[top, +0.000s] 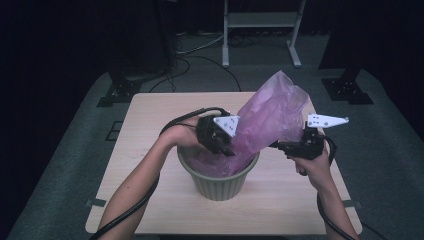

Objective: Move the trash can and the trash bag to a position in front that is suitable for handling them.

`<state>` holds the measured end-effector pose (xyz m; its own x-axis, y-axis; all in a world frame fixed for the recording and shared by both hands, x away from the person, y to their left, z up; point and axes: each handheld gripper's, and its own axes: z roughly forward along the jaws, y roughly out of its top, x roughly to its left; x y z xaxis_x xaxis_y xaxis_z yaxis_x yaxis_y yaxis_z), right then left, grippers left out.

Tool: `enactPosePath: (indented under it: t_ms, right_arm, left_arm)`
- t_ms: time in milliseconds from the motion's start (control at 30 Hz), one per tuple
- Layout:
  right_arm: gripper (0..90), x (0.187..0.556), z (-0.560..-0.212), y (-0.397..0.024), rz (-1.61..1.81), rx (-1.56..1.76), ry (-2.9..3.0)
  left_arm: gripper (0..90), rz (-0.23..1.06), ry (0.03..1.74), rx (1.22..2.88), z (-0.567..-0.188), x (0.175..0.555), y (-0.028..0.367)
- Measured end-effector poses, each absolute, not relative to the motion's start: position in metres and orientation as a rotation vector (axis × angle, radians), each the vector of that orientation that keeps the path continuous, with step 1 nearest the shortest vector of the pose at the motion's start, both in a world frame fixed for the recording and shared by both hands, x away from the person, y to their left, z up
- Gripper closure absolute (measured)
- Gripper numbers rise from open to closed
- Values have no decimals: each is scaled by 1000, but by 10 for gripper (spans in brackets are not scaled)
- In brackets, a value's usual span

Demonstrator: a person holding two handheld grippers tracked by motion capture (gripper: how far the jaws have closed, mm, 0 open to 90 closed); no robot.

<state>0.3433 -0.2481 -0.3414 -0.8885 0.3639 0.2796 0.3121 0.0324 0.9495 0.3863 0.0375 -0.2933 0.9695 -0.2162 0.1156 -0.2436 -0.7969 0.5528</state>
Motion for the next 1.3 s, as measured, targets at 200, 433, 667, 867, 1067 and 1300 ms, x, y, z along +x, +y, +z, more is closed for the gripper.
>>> enactPosePath:
  t_ms: [200, 433, 667, 867, 1067, 1300]
  right_arm:
    - [781, 341, -334, -240, 2001, 701, 2282]
    - [847, 338, -327, -226, 1932, 639, 2325]
    - [861, 334, -321, -211, 1862, 591, 2371]
    - [879, 332, -319, -210, 1870, 578, 2367]
    - [797, 332, -321, -219, 1897, 598, 2331]
    - [574, 337, -324, -230, 1996, 659, 2268]
  left_arm:
    - [466, 58, -242, 2451, -280, 388, 52]
    - [328, 71, -181, 2298, -261, 387, 58]
    - [443, 110, -152, 2266, -257, 387, 52]
    - [773, 116, -183, 2269, -266, 386, 53]
    - [894, 120, -186, 2290, -280, 385, 59]
    - [895, 124, -207, 2330, -288, 379, 61]
